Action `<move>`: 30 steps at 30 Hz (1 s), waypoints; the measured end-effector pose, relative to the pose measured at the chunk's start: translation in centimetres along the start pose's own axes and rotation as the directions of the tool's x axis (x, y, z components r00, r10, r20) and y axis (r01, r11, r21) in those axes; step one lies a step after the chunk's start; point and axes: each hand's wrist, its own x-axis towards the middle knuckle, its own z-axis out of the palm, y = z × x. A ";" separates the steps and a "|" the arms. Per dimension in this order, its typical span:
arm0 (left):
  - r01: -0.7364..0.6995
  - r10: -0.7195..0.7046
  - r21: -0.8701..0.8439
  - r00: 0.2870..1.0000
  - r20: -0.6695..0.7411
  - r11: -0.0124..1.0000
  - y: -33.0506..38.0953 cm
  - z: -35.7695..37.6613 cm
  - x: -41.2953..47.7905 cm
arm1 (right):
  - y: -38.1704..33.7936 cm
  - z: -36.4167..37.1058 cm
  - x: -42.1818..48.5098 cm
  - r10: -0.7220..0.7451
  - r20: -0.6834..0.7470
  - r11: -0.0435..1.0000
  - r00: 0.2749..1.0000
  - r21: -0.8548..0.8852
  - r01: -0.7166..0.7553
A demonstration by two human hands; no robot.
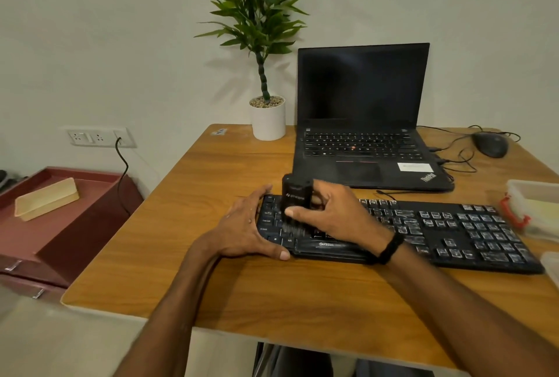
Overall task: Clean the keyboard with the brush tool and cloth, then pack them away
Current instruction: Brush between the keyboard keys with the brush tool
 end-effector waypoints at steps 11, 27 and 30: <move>0.008 -0.008 0.000 1.000 -0.007 1.000 0.7 -0.3 -0.3 | -0.1 -0.6 0.2 -0.038 -0.170 0.988 0.985 -0.153 0.012; 0.011 -0.012 -0.008 1.000 -0.018 1.000 0.8 -0.3 -0.2 | -0.7 -0.2 0.1 -0.049 -0.172 0.978 0.984 -0.208 0.012; 0.008 -0.008 -0.013 1.000 -0.017 1.000 0.3 -0.2 -0.1 | -0.7 -0.2 -0.3 -0.002 -0.003 0.999 1.000 -0.041 0.002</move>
